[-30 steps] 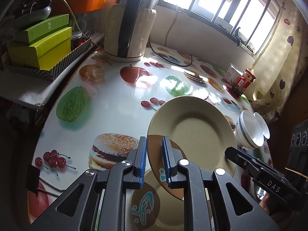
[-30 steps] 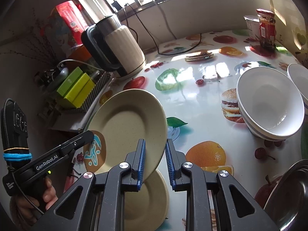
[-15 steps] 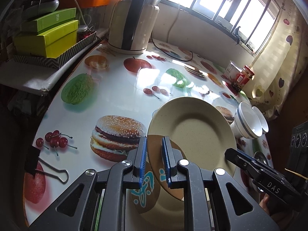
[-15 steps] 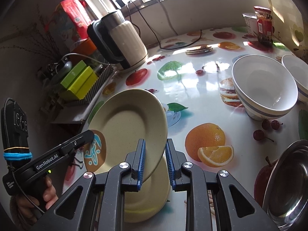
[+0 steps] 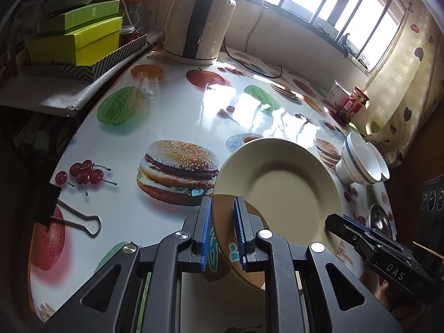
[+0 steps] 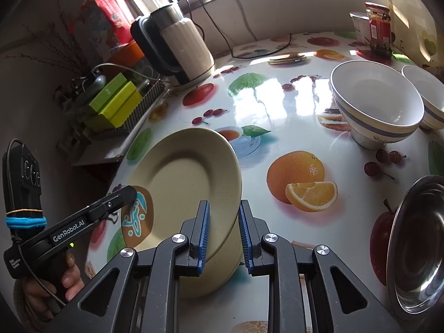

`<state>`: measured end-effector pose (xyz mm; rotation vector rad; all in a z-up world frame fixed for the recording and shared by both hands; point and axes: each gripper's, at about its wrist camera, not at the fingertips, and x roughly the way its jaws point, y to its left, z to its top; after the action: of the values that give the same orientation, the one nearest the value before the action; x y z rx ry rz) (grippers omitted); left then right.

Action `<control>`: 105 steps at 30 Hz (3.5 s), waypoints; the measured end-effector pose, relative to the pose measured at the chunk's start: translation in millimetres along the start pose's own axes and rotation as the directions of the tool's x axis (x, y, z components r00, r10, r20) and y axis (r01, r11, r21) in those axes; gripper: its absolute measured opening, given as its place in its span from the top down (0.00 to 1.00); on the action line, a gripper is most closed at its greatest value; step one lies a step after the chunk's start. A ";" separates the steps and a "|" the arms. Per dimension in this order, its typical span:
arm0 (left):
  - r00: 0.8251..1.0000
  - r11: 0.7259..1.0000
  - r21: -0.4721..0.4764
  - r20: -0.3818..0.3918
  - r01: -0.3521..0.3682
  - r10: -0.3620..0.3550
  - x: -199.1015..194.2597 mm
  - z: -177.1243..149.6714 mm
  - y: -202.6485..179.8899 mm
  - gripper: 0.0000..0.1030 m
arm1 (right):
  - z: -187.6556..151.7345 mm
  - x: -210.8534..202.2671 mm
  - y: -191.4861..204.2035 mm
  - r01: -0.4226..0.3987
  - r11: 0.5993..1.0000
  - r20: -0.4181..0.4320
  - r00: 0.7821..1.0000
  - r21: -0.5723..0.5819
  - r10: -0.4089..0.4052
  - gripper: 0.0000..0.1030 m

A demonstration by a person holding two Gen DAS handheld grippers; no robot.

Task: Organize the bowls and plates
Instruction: 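Lower the held plate onto the plate stack with the right gripper, then open the right gripper off the cream plate while the left gripper releases the stack, then withdraw both grippers from the cream plate stack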

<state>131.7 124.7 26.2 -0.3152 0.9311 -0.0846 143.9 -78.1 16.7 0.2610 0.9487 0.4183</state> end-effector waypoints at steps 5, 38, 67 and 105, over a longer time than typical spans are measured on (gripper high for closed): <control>1.000 1.000 0.002 -0.007 -0.008 0.008 0.1 -7.6 1.5 0.84 | -7.2 -0.2 -1.3 -0.002 1.000 -0.011 1.000 0.000 0.002 0.80; 0.999 0.999 -0.016 -0.032 -0.027 0.027 2.3 -23.8 6.3 0.84 | -22.6 4.4 1.1 0.016 0.999 -0.047 0.999 -0.029 -0.017 0.77; 0.998 0.998 0.017 0.007 -0.069 0.069 -4.6 -28.1 3.0 0.75 | -24.8 -1.8 5.9 0.063 0.994 -0.002 0.998 -0.084 -0.064 0.56; 0.999 0.999 -0.029 -0.027 -0.019 0.018 12.8 -36.4 4.1 0.55 | -23.8 22.5 -15.0 -0.031 0.999 -0.064 0.998 -0.032 0.029 0.49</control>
<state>109.9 117.6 -5.2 -0.3328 0.9623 -0.0586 139.2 -80.4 -18.9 0.2331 1.0000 0.4719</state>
